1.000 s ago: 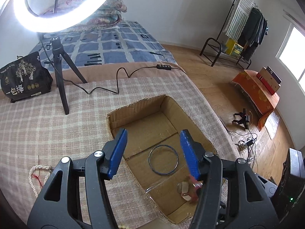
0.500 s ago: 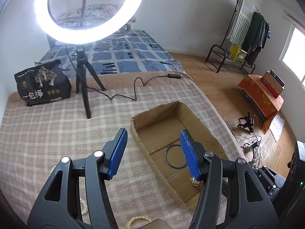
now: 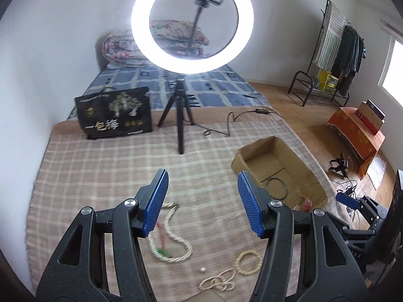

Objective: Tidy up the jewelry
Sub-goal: 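Move the left tool to the pearl necklace while the right tool moves to the bead bracelet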

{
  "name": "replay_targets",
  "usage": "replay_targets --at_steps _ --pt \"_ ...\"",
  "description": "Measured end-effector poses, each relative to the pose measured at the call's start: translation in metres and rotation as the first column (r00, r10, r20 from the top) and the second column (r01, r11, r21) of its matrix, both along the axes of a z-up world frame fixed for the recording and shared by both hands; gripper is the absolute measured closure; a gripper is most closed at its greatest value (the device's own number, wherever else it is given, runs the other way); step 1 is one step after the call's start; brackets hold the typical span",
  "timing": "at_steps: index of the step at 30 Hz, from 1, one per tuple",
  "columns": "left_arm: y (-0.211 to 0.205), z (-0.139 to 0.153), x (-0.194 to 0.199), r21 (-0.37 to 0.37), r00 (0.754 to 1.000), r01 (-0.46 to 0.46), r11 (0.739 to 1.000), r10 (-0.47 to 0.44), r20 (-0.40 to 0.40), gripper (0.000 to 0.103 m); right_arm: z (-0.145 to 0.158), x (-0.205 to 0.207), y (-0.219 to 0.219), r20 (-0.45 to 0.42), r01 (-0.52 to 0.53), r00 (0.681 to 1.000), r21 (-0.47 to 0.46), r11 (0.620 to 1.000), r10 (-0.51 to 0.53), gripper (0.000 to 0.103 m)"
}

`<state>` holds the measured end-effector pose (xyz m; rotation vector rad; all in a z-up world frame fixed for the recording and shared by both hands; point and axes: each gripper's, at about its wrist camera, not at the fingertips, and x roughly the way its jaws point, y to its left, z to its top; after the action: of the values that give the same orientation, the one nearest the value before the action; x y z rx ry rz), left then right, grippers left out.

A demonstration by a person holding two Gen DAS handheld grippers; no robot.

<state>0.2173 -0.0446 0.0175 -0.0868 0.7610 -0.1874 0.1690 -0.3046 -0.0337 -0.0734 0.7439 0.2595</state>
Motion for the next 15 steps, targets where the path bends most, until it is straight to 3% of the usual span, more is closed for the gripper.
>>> replay_targets --at_steps 6,10,15 --pt "0.041 -0.019 -0.025 0.019 0.999 -0.043 0.999 0.044 -0.022 0.044 -0.002 -0.01 0.021 0.011 -0.084 0.996 0.044 0.995 0.084 0.038" --pt "0.064 -0.046 -0.026 -0.004 0.993 -0.084 0.996 0.083 -0.081 0.044 -0.007 -0.015 0.034 0.003 -0.108 0.994 0.059 0.992 0.108 0.027" --pt "0.086 -0.083 -0.018 -0.006 0.98 -0.123 0.992 0.12 -0.16 0.044 -0.02 -0.018 0.047 -0.027 -0.131 0.991 0.041 0.991 0.132 0.027"
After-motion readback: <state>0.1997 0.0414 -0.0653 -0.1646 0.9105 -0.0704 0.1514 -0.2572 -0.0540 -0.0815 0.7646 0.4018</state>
